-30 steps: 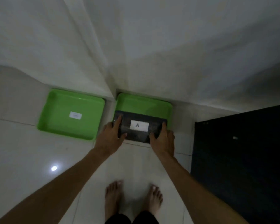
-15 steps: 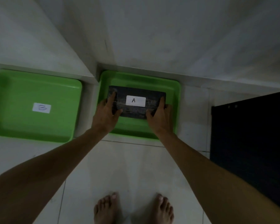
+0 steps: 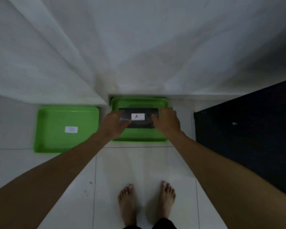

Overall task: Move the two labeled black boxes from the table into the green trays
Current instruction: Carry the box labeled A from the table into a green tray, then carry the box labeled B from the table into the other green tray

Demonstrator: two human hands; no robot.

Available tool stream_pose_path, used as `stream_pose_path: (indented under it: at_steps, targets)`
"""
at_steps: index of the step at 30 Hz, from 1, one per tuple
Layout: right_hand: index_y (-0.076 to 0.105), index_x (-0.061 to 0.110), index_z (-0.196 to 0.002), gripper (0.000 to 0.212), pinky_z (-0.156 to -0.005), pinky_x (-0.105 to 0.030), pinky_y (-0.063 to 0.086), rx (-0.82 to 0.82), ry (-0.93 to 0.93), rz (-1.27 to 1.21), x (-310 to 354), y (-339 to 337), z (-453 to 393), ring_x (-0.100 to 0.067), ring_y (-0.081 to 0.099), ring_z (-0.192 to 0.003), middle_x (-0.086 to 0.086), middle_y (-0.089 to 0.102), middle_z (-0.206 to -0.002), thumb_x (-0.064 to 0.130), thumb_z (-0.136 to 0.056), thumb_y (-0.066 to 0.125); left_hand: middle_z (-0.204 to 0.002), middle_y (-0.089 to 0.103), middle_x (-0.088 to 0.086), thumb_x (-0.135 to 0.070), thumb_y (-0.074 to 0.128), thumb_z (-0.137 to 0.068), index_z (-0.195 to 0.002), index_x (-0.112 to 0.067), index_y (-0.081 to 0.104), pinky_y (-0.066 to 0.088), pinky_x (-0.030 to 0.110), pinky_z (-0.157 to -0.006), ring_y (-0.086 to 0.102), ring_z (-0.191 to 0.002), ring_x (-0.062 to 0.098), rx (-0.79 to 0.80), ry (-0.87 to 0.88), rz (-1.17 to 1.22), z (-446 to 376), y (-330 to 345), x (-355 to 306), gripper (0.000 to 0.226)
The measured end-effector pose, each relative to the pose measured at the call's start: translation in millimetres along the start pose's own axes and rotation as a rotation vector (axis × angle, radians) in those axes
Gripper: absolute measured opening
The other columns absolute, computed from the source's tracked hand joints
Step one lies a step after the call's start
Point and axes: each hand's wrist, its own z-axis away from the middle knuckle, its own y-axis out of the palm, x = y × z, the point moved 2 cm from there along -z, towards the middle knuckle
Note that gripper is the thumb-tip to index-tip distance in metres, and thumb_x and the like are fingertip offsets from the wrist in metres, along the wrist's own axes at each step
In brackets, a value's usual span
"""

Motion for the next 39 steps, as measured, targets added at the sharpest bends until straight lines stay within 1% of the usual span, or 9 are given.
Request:
stream_pose_path:
  at_steps: [4, 6, 9, 15, 21, 28, 34, 37, 39]
  targets:
    - [0.063, -0.002, -0.117, 0.041, -0.081, -0.037, 0.052, 0.038, -0.009, -0.028, 27.7, -104.4, 91.9, -0.034, 0.06, -0.112, -0.02, 0.062, -0.121, 0.034, -0.1, 0.054, -0.129, 0.061, 0.02, -0.042, 0.061, -0.095, -0.133, -0.008, 0.059, 0.049, 0.039, -0.095, 0.058, -0.119, 0.034, 0.042, 0.081, -0.093, 71.4, -93.0, -83.7, 0.05]
    - [0.064, -0.003, -0.119, 0.042, -0.086, -0.04, 0.055, 0.016, -0.014, -0.086, 39.8, -162.3, 143.1, -0.035, 0.063, -0.111, -0.019, 0.065, -0.12, 0.032, -0.098, 0.057, -0.128, 0.061, 0.018, -0.048, 0.058, -0.095, -0.132, -0.012, 0.06, 0.05, 0.044, -0.094, 0.056, -0.119, 0.033, 0.044, 0.139, -0.186, 111.6, -139.5, -129.2, 0.052]
    - [0.059, 0.004, -0.133, 0.047, -0.1, -0.043, 0.049, -0.033, -0.064, -0.144, 48.5, -245.6, 222.6, -0.035, 0.058, -0.122, -0.017, 0.062, -0.131, 0.034, -0.097, 0.059, -0.143, 0.054, 0.012, -0.056, 0.055, -0.094, -0.146, -0.019, 0.049, 0.045, 0.045, -0.102, 0.047, -0.133, 0.031, 0.027, 0.203, -0.284, 173.1, -198.7, -198.6, 0.064]
    - [0.06, 0.012, -0.133, 0.046, -0.1, -0.046, 0.05, -0.141, -0.148, -0.178, -3.0, -375.3, 371.7, -0.033, 0.063, -0.118, -0.01, 0.069, -0.125, 0.039, -0.095, 0.059, -0.143, 0.054, 0.009, -0.058, 0.054, -0.093, -0.144, -0.021, 0.05, 0.043, 0.041, -0.103, 0.05, -0.131, 0.028, -0.046, 0.381, -0.269, 292.9, -241.4, -338.6, 0.064]
    - [0.055, 0.014, -0.139, 0.053, -0.098, -0.046, 0.051, -0.22, -0.117, -0.138, -103.3, -465.3, 472.5, -0.03, 0.063, -0.116, -0.008, 0.067, -0.128, 0.045, -0.096, 0.058, -0.145, 0.055, 0.007, -0.06, 0.056, -0.091, -0.143, -0.021, 0.051, 0.046, 0.043, -0.104, 0.055, -0.128, 0.027, -0.033, 0.551, -0.274, 390.9, -208.8, -488.7, 0.066]
    - [0.053, 0.016, -0.141, 0.056, -0.095, -0.039, 0.053, -0.231, 0.004, -0.252, -274.0, -492.0, 586.9, -0.025, 0.064, -0.113, -0.005, 0.065, -0.127, 0.047, -0.095, 0.058, -0.135, 0.062, 0.007, -0.052, 0.063, -0.09, -0.141, -0.018, 0.054, 0.051, 0.037, -0.097, 0.062, -0.116, 0.022, 0.054, 0.605, -0.23, 480.9, -102.7, -599.6, 0.062]
    - [0.065, 0.011, -0.117, 0.037, -0.09, -0.043, 0.054, -0.299, 0.16, -0.233, -399.8, -503.9, 656.2, -0.029, 0.066, -0.105, -0.008, 0.069, -0.114, 0.04, -0.096, 0.057, -0.136, 0.06, 0.001, -0.052, 0.063, -0.09, -0.144, -0.023, 0.05, 0.05, 0.035, -0.099, 0.061, -0.115, 0.016, 0.239, 0.607, -0.286, 521.6, -2.4, -673.1, 0.063]
    - [0.061, 0.013, -0.1, 0.025, -0.078, -0.036, 0.048, -0.337, 0.206, -0.236, -443.2, -520.1, 671.8, -0.027, 0.064, -0.096, -0.005, 0.064, -0.101, 0.037, -0.096, 0.057, -0.138, 0.06, 0.002, -0.052, 0.063, -0.09, -0.146, -0.022, 0.049, 0.049, 0.036, -0.101, 0.061, -0.118, 0.016, 0.263, 0.637, -0.339, 523.7, 31.7, -712.2, 0.065]
    - [0.063, 0.014, -0.103, 0.024, -0.076, -0.034, 0.046, -0.368, 0.226, -0.242, -468.2, -532.1, 677.0, -0.023, 0.062, -0.091, -0.003, 0.063, -0.098, 0.036, -0.096, 0.057, -0.141, 0.058, 0.004, -0.052, 0.063, -0.09, -0.148, -0.021, 0.046, 0.049, 0.037, -0.102, 0.06, -0.122, 0.018, 0.266, 0.651, -0.358, 520.1, 52.5, -738.8, 0.068]
